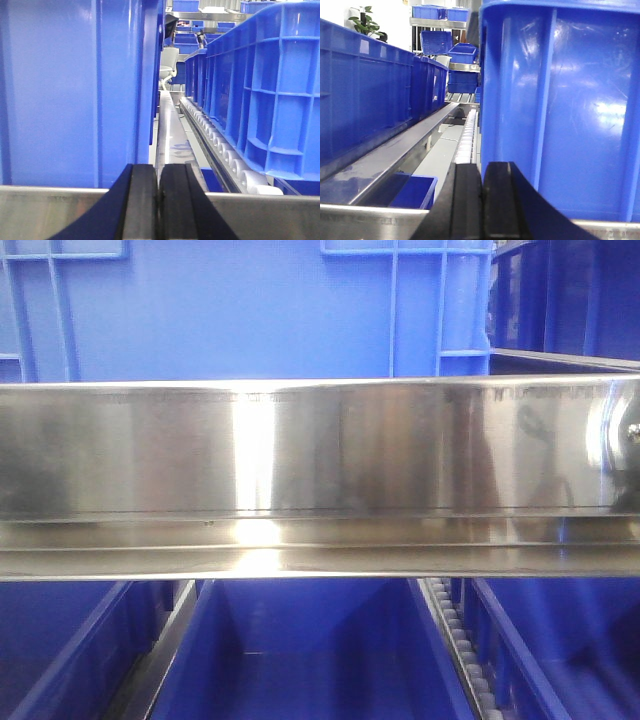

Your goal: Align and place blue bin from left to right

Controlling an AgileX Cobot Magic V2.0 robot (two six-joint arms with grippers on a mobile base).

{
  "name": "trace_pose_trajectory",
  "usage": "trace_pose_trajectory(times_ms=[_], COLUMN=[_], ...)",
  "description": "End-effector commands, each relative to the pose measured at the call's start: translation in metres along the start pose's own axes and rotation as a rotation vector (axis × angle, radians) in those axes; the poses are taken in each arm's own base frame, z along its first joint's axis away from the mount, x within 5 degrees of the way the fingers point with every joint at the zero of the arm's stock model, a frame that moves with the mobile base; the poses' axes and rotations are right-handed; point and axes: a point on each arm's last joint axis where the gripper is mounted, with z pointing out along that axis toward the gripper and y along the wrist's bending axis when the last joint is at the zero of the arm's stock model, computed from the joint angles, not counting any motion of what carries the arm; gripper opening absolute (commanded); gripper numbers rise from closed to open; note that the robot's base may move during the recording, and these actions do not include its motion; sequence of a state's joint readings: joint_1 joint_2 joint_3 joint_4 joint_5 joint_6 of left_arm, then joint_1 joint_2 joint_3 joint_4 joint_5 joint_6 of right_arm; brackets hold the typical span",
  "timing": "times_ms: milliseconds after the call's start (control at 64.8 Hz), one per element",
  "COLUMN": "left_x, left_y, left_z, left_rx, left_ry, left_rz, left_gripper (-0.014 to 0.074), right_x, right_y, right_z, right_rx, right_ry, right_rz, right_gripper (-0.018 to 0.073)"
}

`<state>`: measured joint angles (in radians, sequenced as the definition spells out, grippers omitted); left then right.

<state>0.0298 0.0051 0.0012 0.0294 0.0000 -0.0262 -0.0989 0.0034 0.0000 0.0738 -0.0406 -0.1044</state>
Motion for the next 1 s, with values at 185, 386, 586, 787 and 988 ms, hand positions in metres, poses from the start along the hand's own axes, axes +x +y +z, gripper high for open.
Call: trace_pose_trajectory(times_ms=[185,386,586,787,988], left_x=[-0.0027,-0.0027,-0.0029,-0.0038,-0.0049], left_y=[-0.0002,-0.0002,-0.0002,-0.0003,-0.0002], left_z=[-0.0005,-0.0005,-0.0005,-0.0005,-0.0006], left_rx=[0.004,0.004,0.004,0.004,0.004], left_ry=[-0.028,-0.028,-0.03,-0.04,-0.052], left_rz=[0.003,0.003,0.003,0.001,-0.011], left_gripper=[-0.0008,-0.0008,-0.0008,-0.0008,-0.0008], right_x=[-0.0029,-0.0029,-0.0029,-0.0041,-0.0069], right_y=[-0.0002,-0.0002,-0.0002,-0.0003,-0.0006], right_z=[-0.0003,-0.0003,-0.0003,-0.0004,-0.0006], right_rx=[0.001,0.001,0.001,0.002,0.005], right_ry=[-0.033,-0.033,-0.033,-0.046,-0.077], right_rz=[0.0,0.0,0.0,0.0,0.0], right_gripper=[-0.0079,-0.0079,-0.0079,-0.0079,-0.0079])
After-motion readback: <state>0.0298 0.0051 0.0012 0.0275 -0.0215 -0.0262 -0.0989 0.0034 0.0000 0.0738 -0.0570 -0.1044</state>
